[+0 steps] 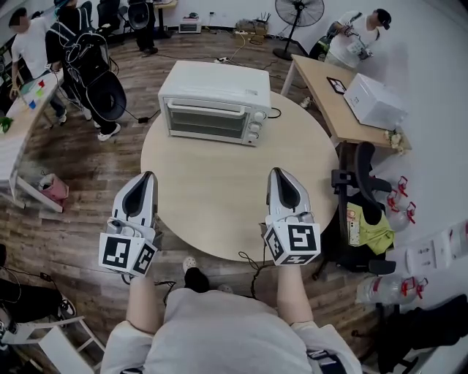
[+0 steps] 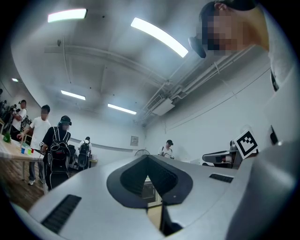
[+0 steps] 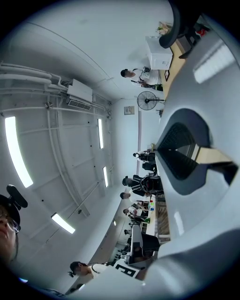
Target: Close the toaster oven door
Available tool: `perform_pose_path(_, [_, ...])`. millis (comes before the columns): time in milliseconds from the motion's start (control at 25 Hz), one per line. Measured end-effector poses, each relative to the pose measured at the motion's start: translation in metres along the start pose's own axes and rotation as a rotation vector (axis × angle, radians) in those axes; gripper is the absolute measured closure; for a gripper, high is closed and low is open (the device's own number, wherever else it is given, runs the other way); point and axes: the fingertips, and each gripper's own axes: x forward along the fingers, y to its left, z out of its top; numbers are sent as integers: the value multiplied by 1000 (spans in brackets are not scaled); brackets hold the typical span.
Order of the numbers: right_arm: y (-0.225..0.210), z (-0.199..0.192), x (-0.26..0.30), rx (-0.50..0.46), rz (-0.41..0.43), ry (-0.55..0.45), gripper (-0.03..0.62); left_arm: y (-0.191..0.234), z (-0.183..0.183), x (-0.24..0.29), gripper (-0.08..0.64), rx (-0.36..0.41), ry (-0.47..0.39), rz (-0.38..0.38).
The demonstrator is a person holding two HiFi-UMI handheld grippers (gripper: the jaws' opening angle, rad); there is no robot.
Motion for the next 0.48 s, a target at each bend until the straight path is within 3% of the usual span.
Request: perform_pose_path(480, [-2, 6, -26, -3, 7, -17, 581, -20, 3, -13, 554, -6, -9, -2])
